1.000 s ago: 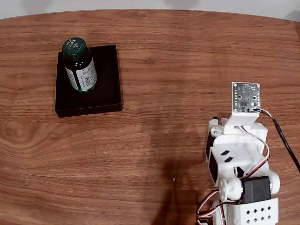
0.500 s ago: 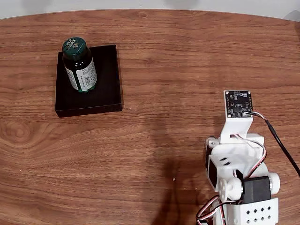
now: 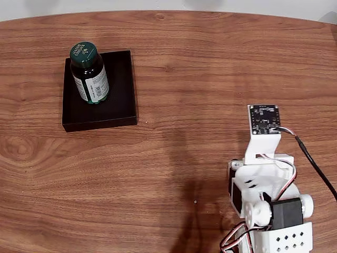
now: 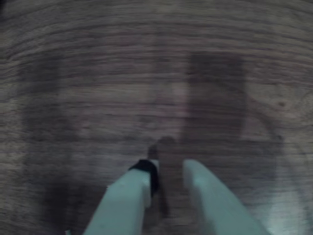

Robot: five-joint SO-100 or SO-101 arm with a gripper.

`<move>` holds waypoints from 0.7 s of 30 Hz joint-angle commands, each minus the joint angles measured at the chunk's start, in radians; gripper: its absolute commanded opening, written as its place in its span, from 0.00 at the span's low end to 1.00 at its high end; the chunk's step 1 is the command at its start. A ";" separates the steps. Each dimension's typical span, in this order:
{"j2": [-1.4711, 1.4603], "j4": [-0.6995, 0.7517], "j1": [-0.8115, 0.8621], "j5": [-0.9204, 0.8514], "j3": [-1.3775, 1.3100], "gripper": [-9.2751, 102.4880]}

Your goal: Pick up the pill bottle and place it in the black box.

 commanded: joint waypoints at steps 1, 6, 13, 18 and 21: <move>0.021 -0.014 -0.005 -0.009 -0.020 0.11; 0.023 0.072 0.041 0.020 -0.020 0.11; 0.023 0.268 0.052 0.072 -0.020 0.09; 0.023 0.270 0.046 0.066 -0.020 0.09; 0.023 0.293 0.044 0.078 -0.020 0.10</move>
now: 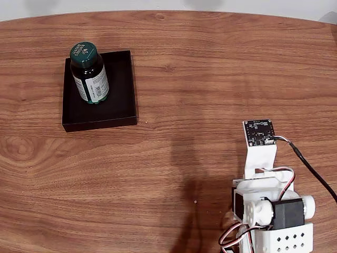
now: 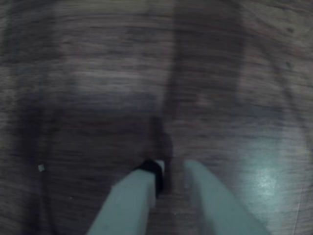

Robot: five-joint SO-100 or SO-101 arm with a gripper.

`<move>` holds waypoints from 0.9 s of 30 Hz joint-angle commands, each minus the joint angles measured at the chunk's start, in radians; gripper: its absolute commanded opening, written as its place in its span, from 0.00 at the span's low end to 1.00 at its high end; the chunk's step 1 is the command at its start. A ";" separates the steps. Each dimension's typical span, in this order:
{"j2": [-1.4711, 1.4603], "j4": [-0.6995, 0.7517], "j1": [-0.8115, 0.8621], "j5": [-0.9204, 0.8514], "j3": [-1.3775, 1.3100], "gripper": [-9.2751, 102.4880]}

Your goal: Pick up the pill bottle and place it in the black box.

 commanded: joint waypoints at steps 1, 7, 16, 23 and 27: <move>0.014 0.049 0.003 0.034 -0.020 0.10; 0.014 0.175 0.003 0.160 -0.020 0.08; 0.014 0.192 0.028 0.172 -0.020 0.08; 0.014 0.193 0.028 0.127 -0.020 0.09; 0.014 0.193 0.026 0.074 -0.020 0.08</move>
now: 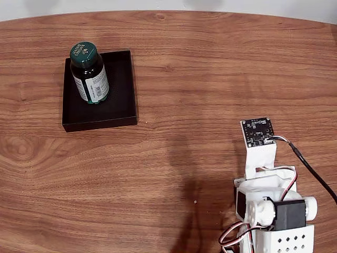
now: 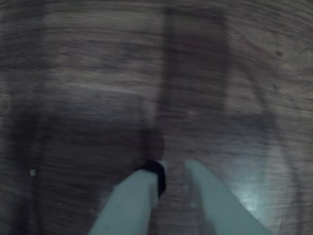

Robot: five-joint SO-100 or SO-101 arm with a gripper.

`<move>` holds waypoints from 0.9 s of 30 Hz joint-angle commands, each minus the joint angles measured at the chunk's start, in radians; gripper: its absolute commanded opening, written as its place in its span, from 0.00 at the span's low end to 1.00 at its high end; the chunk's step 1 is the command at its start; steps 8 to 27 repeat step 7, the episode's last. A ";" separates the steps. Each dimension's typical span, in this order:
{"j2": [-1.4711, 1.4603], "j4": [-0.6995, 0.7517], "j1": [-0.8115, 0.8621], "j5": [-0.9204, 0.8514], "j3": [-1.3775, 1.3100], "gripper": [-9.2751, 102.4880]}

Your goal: Pick up the pill bottle and place it in the black box.

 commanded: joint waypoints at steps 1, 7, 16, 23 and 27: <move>-0.003 0.138 0.006 -0.031 -0.014 0.08; -0.005 0.138 0.028 -0.115 -0.014 0.08; -0.005 0.138 0.028 -0.115 -0.014 0.08; -0.005 0.138 0.028 -0.115 -0.014 0.08; -0.005 0.138 0.028 -0.115 -0.014 0.08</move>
